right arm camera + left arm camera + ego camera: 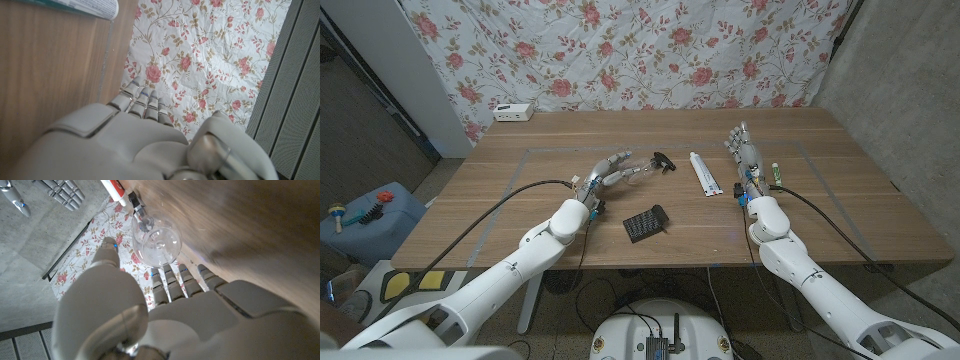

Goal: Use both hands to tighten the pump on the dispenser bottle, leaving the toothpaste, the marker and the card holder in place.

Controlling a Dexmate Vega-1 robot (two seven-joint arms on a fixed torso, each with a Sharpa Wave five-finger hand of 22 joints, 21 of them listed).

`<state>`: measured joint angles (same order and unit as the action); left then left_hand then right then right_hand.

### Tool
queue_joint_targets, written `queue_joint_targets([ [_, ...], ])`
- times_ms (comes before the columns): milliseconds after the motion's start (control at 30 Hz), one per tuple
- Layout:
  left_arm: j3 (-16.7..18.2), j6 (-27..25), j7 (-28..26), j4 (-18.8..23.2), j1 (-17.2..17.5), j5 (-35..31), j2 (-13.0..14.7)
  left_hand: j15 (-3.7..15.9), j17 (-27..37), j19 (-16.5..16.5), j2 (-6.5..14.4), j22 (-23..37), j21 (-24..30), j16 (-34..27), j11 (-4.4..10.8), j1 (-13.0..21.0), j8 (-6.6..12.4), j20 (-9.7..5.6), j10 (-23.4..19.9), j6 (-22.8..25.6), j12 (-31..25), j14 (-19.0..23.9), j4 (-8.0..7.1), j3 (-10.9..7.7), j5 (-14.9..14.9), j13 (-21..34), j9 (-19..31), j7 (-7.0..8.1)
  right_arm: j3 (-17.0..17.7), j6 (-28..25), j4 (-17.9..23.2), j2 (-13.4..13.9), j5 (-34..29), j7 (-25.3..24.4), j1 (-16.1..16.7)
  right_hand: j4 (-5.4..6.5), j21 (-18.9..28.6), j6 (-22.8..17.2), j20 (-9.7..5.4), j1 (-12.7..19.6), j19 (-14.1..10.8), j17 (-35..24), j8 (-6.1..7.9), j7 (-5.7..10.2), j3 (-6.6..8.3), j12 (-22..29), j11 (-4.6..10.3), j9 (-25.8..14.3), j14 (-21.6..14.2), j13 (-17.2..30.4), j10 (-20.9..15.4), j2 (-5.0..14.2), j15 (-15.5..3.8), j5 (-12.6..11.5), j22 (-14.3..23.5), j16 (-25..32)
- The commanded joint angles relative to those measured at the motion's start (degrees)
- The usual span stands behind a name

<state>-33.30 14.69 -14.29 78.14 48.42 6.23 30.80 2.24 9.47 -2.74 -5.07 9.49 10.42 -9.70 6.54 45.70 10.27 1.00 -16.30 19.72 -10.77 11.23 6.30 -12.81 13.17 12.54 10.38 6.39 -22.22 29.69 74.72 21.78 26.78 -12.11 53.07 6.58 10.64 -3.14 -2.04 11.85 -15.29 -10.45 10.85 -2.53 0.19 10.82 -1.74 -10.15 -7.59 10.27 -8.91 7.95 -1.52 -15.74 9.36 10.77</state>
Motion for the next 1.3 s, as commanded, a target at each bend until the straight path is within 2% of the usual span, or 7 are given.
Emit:
queue_joint_targets([
  [33, 1.39, 0.73, -0.09, 1.68, 1.16, 1.01, 0.89, 3.60, 0.11, 0.85, 0.18, 0.29, 0.05, 0.03, -0.22, -1.78, -0.29, 0.11, 1.38, -1.47, 0.25, -1.19, -0.46, 0.94, 0.55, -0.37, 0.14, -0.01, -0.03, 0.81, -0.26, -0.01, 0.10, 0.90, -0.18, 0.17, -0.08, 0.12, -3.02, 0.04, -0.13, -0.16, -0.21, 0.60, 0.16, -0.18, 0.12, -0.12, 0.87, 0.12, 0.36, -0.12, 0.00, -0.34, 0.17, -0.19],
  [267, 2.33, 0.43, 2.01, 3.32, 1.75, 2.97, 2.13, 2.23, 0.08, 2.56, 0.77, 0.28, -0.07, 0.09, -1.35, -4.09, -0.53, 0.06, 6.05, -6.23, 0.53, -5.00, -1.60, 2.42, 1.16, -1.42, -0.08, -1.15, -0.21, 0.94, -0.24, -0.10, 0.20, 1.39, -0.28, 0.25, -0.12, 0.57, -2.70, -0.20, 0.09, -0.19, -0.34, 1.19, 0.06, -0.33, 0.34, -0.10, 1.54, 0.11, 0.90, -0.37, 0.10, -0.31, 0.17, -0.31],
  [400, 2.95, 1.21, 3.49, 3.54, 1.96, 4.55, 2.55, 1.30, 0.10, 3.51, 1.06, 0.28, -0.13, 0.10, -1.81, -5.27, -0.49, 0.02, 7.69, -7.79, 0.52, -6.56, -2.19, 3.04, 1.28, -1.64, -0.14, -1.66, -0.32, 0.75, 0.04, -0.11, 0.15, 1.41, -0.24, 0.28, -0.13, 0.64, -2.61, -0.31, 0.20, -0.20, -0.34, 0.91, 0.01, -0.42, 0.45, -0.10, 1.80, 0.11, 1.21, -0.47, 0.22, -0.30, 0.17, -0.33],
  [667, 4.38, 1.34, 4.31, 4.10, 2.48, 7.41, 2.38, 0.35, 0.19, 3.94, 2.67, 0.32, 0.00, 0.00, -2.59, -7.27, -0.20, 0.36, 8.78, -8.52, 0.29, -8.15, -3.54, 3.44, 1.20, -1.76, -0.12, -2.63, -0.46, 0.95, 0.05, -0.28, 0.55, 2.15, -0.49, 0.32, -0.06, 0.51, -2.38, -0.42, 0.07, -0.21, -0.26, 0.90, -0.03, -0.41, 0.46, -0.09, 2.05, 0.11, 1.31, -0.54, 0.37, -0.29, 0.17, -0.34],
  [1033, 5.82, 5.36, 5.82, 1.32, 2.37, 10.64, 1.10, -0.58, 0.20, 3.50, 4.90, 0.34, 0.31, -0.26, -3.40, -8.99, 0.20, 0.58, 9.11, -7.84, -0.02, -8.56, -4.85, 3.48, 0.86, -1.84, -0.12, -4.09, -0.79, -2.16, 1.51, 1.13, 2.17, 4.62, -1.30, 0.43, 0.00, -0.09, -2.17, -0.68, -0.01, -0.23, -0.01, 1.13, -0.09, -0.15, 0.26, -0.08, 1.73, 0.10, 0.83, -0.62, 0.21, -0.29, 0.18, -0.07],
  [1300, 7.15, 8.02, 8.64, -2.21, 1.95, 15.21, -0.38, -0.97, 0.16, 3.00, 6.30, 0.36, 0.52, -0.46, -3.80, -9.52, 0.38, 1.05, 8.77, -7.37, -0.33, -8.17, -5.36, 3.26, 0.63, -1.86, -0.12, -4.74, -1.01, -2.17, 0.79, 0.68, 2.90, 5.72, -2.26, 0.52, 0.11, -0.45, -2.02, -0.87, -0.29, -0.25, 0.10, 1.16, -0.14, -0.13, 0.19, -0.07, 1.78, 0.11, 0.81, -0.65, 0.20, -0.30, 0.18, -0.02],
])
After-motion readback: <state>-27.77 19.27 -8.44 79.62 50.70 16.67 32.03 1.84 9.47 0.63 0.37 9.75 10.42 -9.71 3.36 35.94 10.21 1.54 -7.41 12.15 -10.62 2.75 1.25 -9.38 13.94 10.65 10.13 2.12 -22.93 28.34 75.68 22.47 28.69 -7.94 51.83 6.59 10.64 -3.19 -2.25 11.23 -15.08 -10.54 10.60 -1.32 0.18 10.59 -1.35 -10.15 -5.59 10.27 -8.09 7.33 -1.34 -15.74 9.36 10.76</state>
